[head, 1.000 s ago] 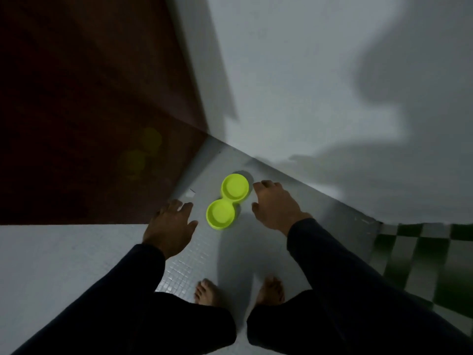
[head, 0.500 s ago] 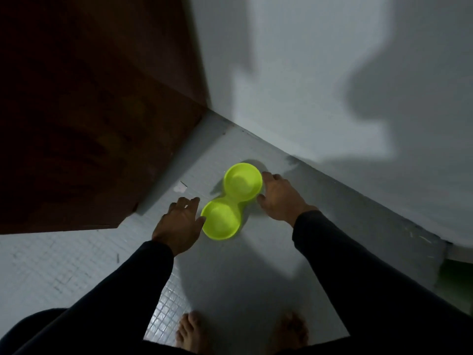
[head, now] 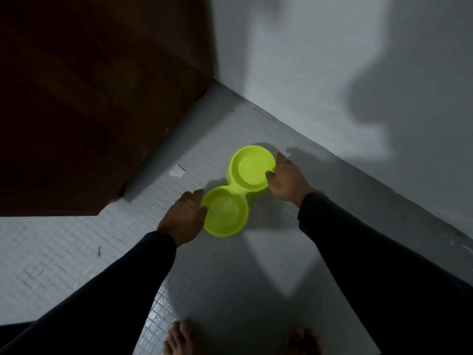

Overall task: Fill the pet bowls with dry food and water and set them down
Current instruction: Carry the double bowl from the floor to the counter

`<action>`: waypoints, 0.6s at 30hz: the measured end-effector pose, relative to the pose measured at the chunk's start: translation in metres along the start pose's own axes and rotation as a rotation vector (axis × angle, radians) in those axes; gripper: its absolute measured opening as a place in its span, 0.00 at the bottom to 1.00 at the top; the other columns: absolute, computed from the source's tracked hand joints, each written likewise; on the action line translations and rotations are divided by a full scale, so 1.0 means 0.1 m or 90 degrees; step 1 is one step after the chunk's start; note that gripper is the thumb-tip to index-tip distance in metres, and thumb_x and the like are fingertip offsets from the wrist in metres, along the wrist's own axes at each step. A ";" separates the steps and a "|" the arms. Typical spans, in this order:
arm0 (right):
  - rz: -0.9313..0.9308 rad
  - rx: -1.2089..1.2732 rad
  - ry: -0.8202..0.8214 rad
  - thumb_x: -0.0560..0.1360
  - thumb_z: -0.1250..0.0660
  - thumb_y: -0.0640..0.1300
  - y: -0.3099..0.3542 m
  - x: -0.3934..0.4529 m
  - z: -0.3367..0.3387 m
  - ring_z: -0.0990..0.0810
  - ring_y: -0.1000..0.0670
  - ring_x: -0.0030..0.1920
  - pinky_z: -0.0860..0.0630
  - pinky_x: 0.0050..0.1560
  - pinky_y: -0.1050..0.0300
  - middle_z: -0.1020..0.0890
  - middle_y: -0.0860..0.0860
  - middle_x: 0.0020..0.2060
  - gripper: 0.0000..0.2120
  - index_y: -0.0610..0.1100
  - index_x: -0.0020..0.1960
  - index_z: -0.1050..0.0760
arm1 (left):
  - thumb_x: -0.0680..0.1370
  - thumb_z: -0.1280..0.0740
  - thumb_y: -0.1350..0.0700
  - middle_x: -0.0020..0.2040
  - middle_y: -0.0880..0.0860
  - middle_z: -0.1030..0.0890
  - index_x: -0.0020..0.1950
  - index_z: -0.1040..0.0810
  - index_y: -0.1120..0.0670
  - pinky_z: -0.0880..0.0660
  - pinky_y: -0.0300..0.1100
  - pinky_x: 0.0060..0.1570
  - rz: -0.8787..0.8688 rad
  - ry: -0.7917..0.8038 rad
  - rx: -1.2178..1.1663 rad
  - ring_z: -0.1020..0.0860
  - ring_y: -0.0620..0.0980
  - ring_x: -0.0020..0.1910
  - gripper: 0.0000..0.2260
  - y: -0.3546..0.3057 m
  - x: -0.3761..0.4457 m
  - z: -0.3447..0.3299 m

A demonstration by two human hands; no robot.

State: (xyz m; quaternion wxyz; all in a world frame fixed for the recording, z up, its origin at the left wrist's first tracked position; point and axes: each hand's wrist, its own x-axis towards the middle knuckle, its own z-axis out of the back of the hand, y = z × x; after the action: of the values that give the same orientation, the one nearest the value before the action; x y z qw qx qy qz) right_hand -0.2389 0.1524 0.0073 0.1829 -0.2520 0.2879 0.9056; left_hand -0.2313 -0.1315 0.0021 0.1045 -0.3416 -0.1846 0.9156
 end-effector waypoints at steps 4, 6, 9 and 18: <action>0.002 -0.017 0.005 0.84 0.41 0.43 -0.05 0.06 -0.06 0.30 0.32 0.69 0.33 0.65 0.47 0.33 0.30 0.72 0.32 0.30 0.79 0.51 | 0.77 0.47 0.42 0.65 0.63 0.24 0.79 0.35 0.57 0.27 0.53 0.63 0.004 0.004 -0.025 0.24 0.64 0.62 0.33 0.01 0.03 -0.05; 0.000 -0.011 0.002 0.84 0.41 0.42 -0.06 0.09 -0.08 0.29 0.31 0.69 0.32 0.64 0.46 0.31 0.30 0.71 0.31 0.30 0.79 0.50 | 0.78 0.46 0.42 0.66 0.63 0.24 0.79 0.35 0.57 0.27 0.54 0.63 0.006 0.005 -0.039 0.24 0.63 0.62 0.33 0.04 0.05 -0.08; 0.001 -0.005 -0.002 0.83 0.40 0.40 -0.09 0.13 -0.10 0.28 0.31 0.68 0.31 0.63 0.45 0.30 0.30 0.70 0.31 0.30 0.79 0.49 | 0.78 0.46 0.42 0.65 0.63 0.24 0.79 0.34 0.57 0.26 0.54 0.63 0.001 0.006 -0.054 0.24 0.63 0.62 0.32 0.07 0.06 -0.11; 0.000 0.051 -0.012 0.78 0.41 0.45 -0.10 0.16 -0.18 0.25 0.29 0.63 0.29 0.59 0.45 0.25 0.30 0.65 0.34 0.31 0.79 0.46 | 0.78 0.46 0.43 0.65 0.63 0.23 0.80 0.35 0.54 0.26 0.57 0.63 0.002 0.000 -0.107 0.23 0.63 0.61 0.31 0.14 0.05 -0.20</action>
State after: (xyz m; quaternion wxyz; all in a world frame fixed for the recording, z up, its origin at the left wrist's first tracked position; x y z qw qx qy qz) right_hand -0.2403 0.1524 -0.0182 0.1955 -0.2362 0.3225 0.8955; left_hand -0.2223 -0.1372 -0.0208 0.0738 -0.3497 -0.2598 0.8971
